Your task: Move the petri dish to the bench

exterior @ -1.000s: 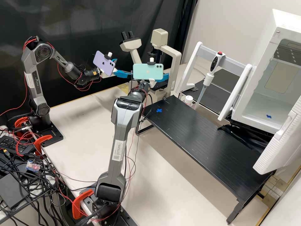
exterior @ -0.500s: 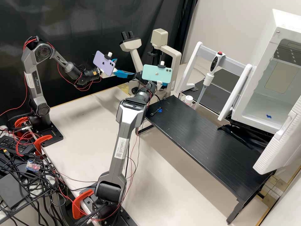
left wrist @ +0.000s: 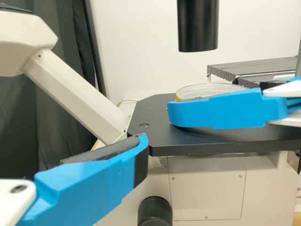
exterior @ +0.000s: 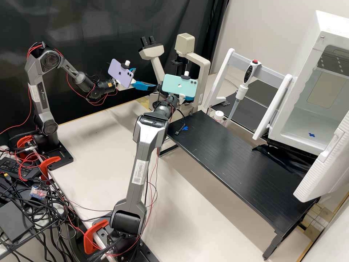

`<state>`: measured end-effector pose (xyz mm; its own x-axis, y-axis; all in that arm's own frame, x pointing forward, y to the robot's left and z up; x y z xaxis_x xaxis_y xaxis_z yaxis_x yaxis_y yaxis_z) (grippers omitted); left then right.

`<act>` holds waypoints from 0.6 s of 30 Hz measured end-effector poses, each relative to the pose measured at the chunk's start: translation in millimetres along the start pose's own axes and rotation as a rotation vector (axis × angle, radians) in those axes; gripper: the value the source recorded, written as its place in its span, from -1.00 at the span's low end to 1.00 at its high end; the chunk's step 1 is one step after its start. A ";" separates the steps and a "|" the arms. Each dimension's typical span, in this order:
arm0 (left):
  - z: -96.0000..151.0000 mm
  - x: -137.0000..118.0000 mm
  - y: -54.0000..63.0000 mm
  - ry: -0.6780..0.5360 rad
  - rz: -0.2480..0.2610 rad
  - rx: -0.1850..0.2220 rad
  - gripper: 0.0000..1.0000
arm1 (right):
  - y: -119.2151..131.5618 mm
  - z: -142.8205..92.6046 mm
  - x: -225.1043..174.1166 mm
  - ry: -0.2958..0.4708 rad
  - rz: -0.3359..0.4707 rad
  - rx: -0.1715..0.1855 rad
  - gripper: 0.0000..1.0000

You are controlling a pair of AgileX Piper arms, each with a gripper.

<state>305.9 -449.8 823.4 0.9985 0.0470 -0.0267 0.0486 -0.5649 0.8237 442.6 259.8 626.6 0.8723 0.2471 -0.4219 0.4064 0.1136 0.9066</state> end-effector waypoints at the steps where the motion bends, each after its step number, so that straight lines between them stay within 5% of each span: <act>1: 0.0 0.0 0.0 0.000 0.000 0.000 1.00 | -0.8 0.7 1.4 -0.001 0.001 0.000 1.00; 10: 0.0 0.0 0.0 0.000 0.000 0.000 1.00 | -16.4 16.2 14.1 -0.040 -0.012 -0.016 1.00; 11: 0.0 0.0 0.0 0.000 0.000 0.000 1.00 | -16.0 15.8 14.2 -0.039 -0.011 -0.016 -1.00; 18: 0.0 0.0 0.0 0.000 0.000 0.000 1.00 | -16.1 15.2 14.2 -0.031 -0.011 -0.018 -1.00</act>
<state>305.9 -449.8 823.4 0.9985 0.0470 -0.0267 0.0486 -0.5649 0.8237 452.6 246.9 606.0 0.8758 0.2154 -0.4319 0.4117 0.1333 0.9015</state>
